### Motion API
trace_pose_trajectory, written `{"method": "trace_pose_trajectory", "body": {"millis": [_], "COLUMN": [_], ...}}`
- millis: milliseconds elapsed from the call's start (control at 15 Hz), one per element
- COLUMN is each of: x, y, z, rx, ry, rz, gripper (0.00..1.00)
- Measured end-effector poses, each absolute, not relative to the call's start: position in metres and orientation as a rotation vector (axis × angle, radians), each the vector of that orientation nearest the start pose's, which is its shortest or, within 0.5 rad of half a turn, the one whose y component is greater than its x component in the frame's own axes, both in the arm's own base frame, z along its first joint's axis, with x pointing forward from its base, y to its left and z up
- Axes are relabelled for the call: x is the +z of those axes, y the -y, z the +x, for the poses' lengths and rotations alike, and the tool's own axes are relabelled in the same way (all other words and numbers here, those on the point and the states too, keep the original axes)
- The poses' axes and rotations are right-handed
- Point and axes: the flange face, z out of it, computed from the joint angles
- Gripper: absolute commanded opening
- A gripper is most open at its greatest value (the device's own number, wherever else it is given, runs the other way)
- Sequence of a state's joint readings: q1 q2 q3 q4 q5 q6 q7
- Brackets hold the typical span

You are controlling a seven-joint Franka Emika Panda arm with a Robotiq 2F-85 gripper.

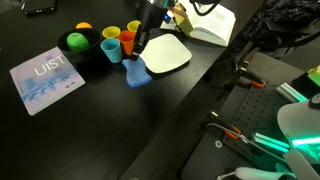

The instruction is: Use the blue sponge to wipe the white plate

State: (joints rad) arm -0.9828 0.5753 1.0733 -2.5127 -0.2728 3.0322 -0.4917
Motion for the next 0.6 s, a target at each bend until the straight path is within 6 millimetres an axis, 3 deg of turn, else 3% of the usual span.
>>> {"method": "trace_pose_trajectory", "body": {"millis": [200, 600], "x": [0.202, 0.169], "y": [-0.106, -0.112], "z": [0.480, 0.490], "rx": [-0.500, -0.460], "ry": [1.077, 1.223], "rz": [-2.551, -2.538], "gripper": [0.01, 0.01]}}
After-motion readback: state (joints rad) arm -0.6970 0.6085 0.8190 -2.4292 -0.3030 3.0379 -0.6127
